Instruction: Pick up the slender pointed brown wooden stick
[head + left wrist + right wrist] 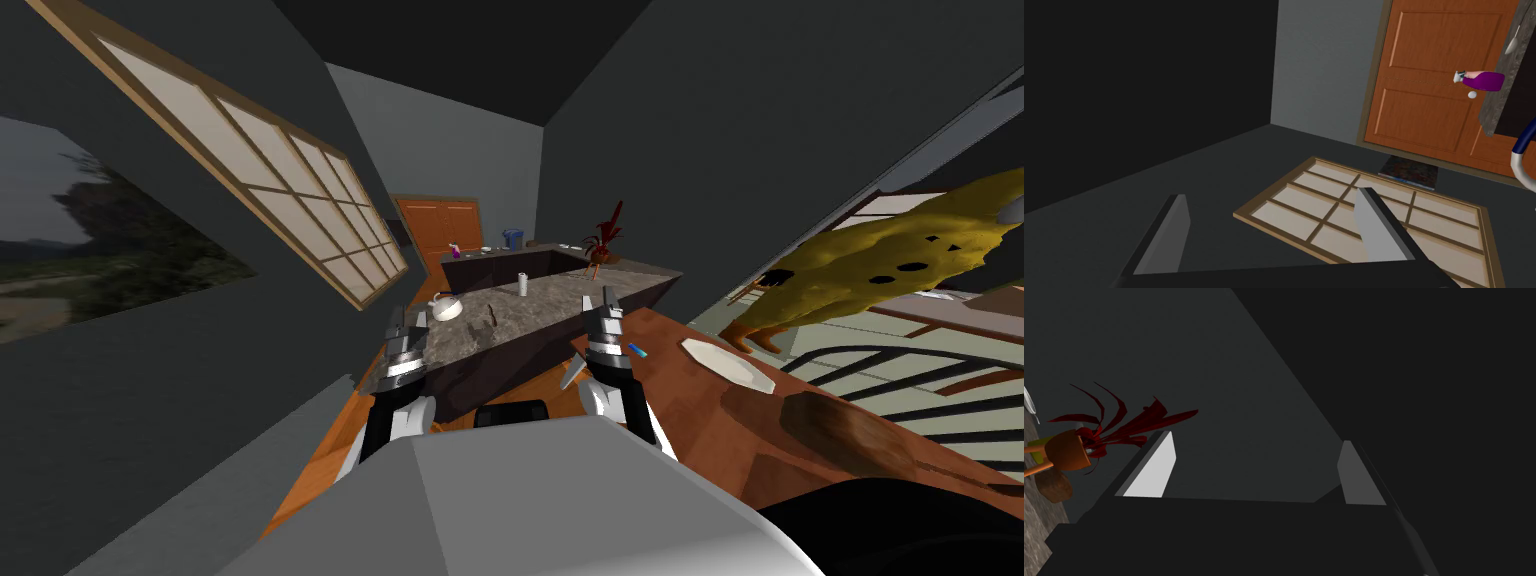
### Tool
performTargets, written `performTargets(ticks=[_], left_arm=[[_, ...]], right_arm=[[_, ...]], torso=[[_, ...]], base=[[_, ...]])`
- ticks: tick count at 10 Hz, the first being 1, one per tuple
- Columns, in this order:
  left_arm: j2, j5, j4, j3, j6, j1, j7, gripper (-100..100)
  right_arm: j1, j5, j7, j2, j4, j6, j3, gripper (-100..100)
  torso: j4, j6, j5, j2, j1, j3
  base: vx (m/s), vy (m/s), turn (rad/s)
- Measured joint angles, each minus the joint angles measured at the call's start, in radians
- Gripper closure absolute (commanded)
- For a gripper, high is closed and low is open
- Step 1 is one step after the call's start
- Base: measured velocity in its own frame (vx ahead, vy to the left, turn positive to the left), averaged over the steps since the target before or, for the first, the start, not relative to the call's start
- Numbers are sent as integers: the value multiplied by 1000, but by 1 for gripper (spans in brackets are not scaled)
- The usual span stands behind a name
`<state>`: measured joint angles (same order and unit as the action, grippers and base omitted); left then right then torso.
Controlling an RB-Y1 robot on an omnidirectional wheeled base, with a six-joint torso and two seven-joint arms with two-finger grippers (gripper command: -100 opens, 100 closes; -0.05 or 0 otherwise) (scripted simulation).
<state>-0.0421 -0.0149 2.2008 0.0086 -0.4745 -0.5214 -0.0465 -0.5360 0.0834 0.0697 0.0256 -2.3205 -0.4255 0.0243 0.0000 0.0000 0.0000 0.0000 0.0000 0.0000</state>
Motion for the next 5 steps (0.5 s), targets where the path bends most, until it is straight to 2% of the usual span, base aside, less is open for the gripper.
performTargets(ticks=[4,5], left_arm=[[109,27,3,24,14,-28,-11,-100],[137,36,3,30,16,-40,-14,-100]], right_arm=[[0,0,0,0,0,0,0,0],[0,0,0,0,0,0,0,0]], torso=[[0,0,0,0,-1,0],[0,0,0,0,-1,0]], base=[[6,-22,-66],[15,-34,-156]])
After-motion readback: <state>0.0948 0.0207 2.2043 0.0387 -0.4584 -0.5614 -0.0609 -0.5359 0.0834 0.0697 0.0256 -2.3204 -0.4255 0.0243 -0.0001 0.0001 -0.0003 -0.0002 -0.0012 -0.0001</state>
